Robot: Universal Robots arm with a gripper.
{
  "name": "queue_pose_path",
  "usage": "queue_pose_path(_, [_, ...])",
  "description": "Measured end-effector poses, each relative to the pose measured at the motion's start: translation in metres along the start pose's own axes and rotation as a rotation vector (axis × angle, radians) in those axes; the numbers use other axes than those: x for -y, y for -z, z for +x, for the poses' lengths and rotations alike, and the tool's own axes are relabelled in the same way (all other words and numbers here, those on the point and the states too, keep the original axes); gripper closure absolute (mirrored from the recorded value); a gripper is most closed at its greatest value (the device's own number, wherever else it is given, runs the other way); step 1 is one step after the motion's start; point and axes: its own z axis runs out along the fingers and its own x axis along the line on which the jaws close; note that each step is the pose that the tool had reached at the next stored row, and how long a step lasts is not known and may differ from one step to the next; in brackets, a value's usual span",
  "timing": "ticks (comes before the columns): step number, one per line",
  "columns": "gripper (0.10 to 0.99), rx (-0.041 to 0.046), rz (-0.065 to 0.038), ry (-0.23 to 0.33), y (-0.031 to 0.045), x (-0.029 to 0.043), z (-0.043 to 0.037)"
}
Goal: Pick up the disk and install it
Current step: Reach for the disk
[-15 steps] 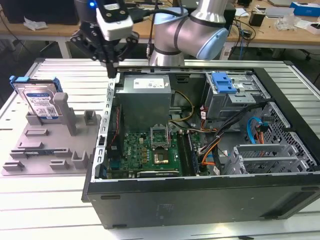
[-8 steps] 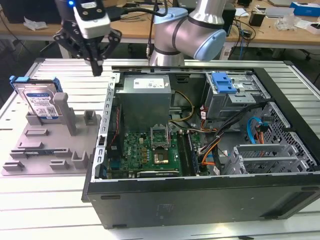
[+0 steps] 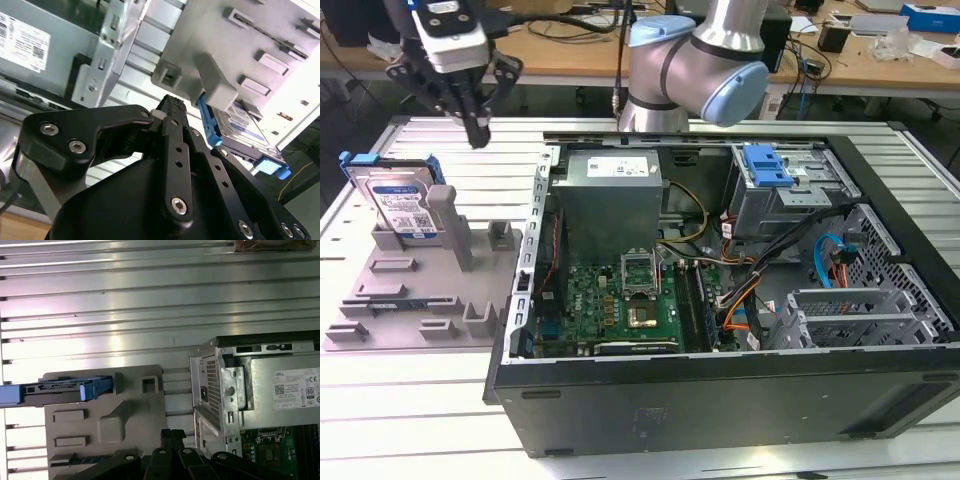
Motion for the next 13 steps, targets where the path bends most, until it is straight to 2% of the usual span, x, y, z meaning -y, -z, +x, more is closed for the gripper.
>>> queue_pose_path(4, [0.98, 0.0, 0.0, 0.0, -0.0009, -0.0037, 0.0217])
queue_pose_path(6, [0.98, 0.0, 0.0, 0.0, -0.0014, -0.006, 0.0357])
queue_pose_path(10, [0.98, 0.0, 0.0, 0.0, -0.0021, -0.009, 0.054])
queue_pose_path(13, [0.98, 0.0, 0.0, 0.0, -0.0033, -0.0142, 0.0745])
